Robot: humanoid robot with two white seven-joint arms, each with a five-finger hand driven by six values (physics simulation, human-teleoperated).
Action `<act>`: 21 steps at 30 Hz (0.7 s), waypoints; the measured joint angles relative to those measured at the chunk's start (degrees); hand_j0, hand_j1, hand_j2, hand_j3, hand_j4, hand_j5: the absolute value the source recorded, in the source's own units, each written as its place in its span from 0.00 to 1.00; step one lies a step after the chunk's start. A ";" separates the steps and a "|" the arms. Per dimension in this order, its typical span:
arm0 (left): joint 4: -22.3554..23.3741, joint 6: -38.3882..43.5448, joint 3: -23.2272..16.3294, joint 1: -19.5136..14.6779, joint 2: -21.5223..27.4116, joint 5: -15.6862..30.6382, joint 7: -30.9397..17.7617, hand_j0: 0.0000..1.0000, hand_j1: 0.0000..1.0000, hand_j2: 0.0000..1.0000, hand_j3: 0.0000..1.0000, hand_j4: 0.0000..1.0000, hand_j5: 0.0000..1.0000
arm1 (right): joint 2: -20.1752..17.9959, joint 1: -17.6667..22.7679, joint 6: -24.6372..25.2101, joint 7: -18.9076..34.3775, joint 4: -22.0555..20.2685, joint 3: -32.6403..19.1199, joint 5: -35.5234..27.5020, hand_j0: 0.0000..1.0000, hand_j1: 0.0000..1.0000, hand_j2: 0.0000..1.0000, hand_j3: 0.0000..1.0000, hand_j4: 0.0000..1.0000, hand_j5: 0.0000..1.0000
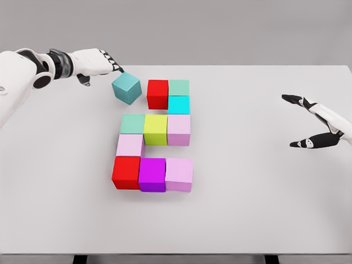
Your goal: Assemble the squares on the desktop into the number 2
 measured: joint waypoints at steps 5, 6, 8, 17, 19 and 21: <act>-0.05 0.00 0.13 -0.09 0.33 -0.01 0.01 0.94 0.94 0.94 0.94 0.94 0.94 | 0.00 0.00 0.00 0.00 -0.27 0.02 -0.02 1.00 1.00 1.00 1.00 1.00 1.00; -0.02 0.00 0.18 -0.26 0.39 0.00 0.02 0.94 0.94 0.94 0.94 0.94 0.94 | 0.00 0.00 0.00 0.00 -0.30 0.02 -0.03 1.00 1.00 1.00 1.00 1.00 1.00; 0.01 0.00 0.22 -0.44 1.08 0.02 0.03 0.94 0.94 0.94 0.94 0.94 0.94 | 0.00 0.00 0.00 0.00 -0.31 0.02 -0.04 1.00 1.00 1.00 1.00 1.00 1.00; -3.40 0.00 -0.12 0.18 5.56 0.00 0.04 0.94 0.94 0.94 0.94 0.94 0.94 | 0.00 0.00 0.00 0.00 -0.02 0.00 0.00 1.00 1.00 1.00 1.00 1.00 1.00; -4.31 0.00 -0.28 0.88 6.11 -0.08 0.02 0.94 0.94 0.94 0.94 0.94 0.94 | 0.00 0.00 0.00 0.00 0.00 0.00 0.00 1.00 1.00 1.00 1.00 1.00 1.00; -5.23 0.00 -0.50 1.05 6.39 -0.44 0.01 0.95 0.95 0.95 0.95 0.95 0.95 | 0.00 0.00 0.00 0.00 0.03 0.00 0.00 1.00 1.00 1.00 1.00 1.00 1.00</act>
